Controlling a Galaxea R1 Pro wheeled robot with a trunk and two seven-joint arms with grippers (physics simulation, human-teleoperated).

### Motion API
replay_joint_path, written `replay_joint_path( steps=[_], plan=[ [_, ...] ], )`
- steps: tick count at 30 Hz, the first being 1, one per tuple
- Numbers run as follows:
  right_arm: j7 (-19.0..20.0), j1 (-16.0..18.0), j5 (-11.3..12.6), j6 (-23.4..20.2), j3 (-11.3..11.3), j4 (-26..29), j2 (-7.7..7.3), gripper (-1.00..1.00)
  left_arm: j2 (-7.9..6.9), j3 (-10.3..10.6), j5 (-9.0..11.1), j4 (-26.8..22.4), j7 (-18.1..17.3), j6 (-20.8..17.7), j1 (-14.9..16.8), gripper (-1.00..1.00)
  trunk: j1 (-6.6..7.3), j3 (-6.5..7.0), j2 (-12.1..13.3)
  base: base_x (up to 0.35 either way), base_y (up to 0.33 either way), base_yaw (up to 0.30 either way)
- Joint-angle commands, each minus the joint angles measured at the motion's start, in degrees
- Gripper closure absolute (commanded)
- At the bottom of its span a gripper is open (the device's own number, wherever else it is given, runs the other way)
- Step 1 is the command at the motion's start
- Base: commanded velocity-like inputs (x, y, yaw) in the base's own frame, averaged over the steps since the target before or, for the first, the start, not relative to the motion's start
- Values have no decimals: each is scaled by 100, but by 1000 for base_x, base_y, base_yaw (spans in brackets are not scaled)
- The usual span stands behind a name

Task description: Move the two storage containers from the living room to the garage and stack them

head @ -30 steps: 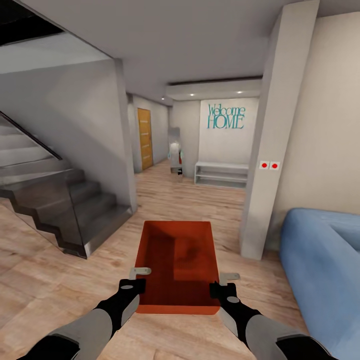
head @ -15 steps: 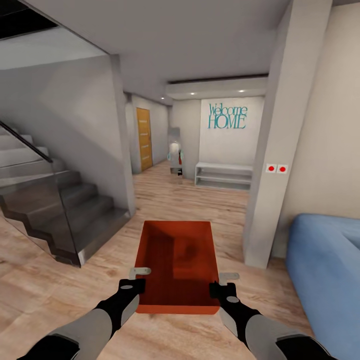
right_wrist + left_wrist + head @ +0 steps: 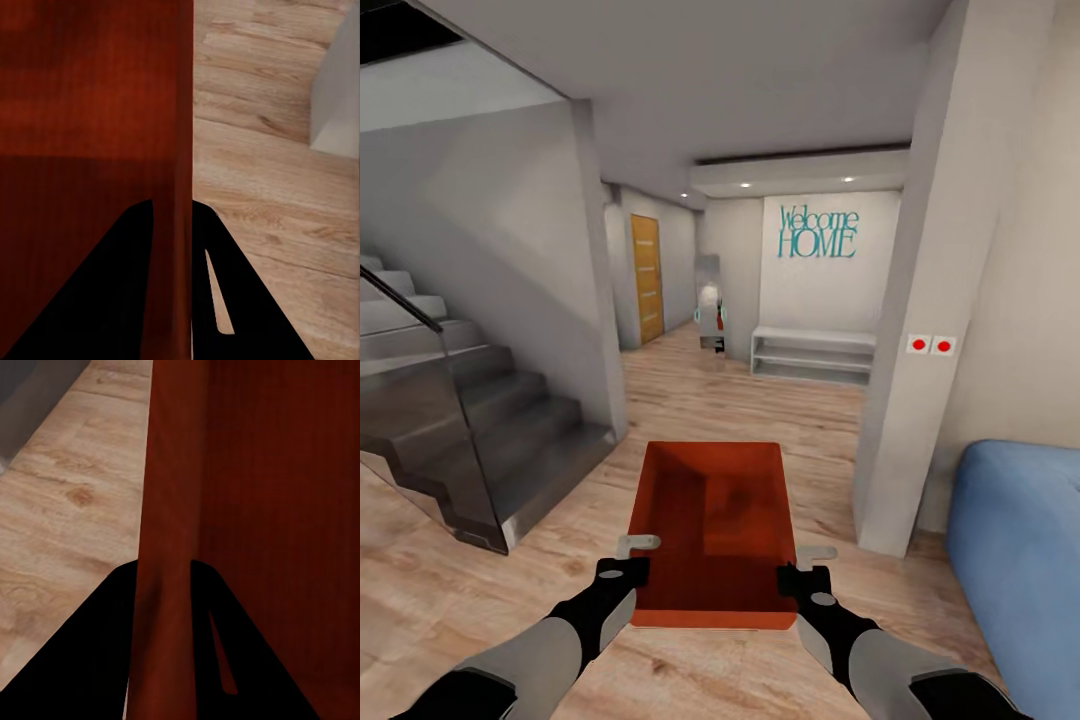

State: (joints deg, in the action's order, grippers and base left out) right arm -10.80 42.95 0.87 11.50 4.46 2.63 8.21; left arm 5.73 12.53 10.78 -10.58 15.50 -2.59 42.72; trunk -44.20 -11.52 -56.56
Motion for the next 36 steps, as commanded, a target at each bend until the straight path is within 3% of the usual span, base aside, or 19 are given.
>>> replay_joint_path(
  steps=[1, 36],
  plan=[
    [-77, 3, 97, 28, 72, -131, -57, 100, -4, -85, -111, -31, 128, -31, 9, 100, -4, -7, -5, 324, 0, 0],
    [-84, 3, 97, 29, 73, -131, -46, 100, -11, -85, -111, -31, 128, -31, 9, 100, -4, -7, -5, 324, 0, 0]
  ],
)
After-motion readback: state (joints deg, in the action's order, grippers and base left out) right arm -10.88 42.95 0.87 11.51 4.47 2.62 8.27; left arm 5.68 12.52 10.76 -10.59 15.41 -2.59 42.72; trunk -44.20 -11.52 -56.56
